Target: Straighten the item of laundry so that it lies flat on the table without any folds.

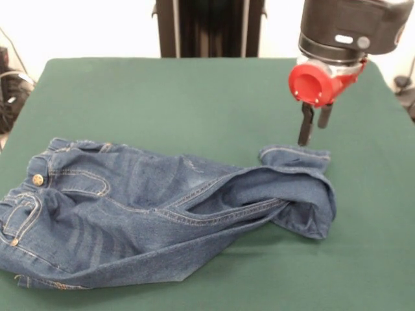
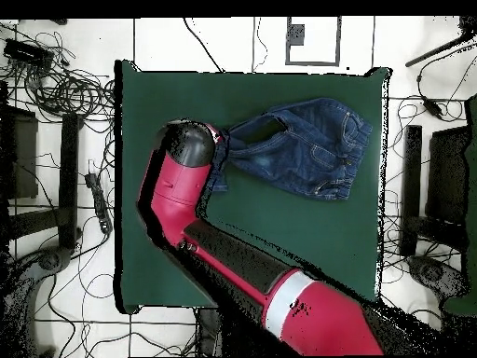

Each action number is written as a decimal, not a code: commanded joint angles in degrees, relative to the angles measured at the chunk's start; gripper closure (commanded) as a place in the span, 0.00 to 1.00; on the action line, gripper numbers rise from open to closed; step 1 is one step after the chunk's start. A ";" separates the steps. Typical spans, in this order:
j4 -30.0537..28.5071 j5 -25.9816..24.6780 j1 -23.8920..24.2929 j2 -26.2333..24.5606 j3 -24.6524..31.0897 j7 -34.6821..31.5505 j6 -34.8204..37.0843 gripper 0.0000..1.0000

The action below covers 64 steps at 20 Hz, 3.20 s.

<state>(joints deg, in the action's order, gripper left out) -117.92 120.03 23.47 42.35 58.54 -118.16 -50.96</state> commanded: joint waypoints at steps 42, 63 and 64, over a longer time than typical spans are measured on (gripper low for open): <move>3.01 -6.30 0.18 -13.43 -1.36 10.10 -1.53 1.00; -8.65 24.67 13.10 9.02 20.16 22.61 -6.38 1.00; -9.28 26.09 14.10 10.33 21.13 24.00 -6.79 1.00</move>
<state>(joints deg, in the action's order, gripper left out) -119.82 134.83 35.20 43.89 70.91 -116.44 -51.46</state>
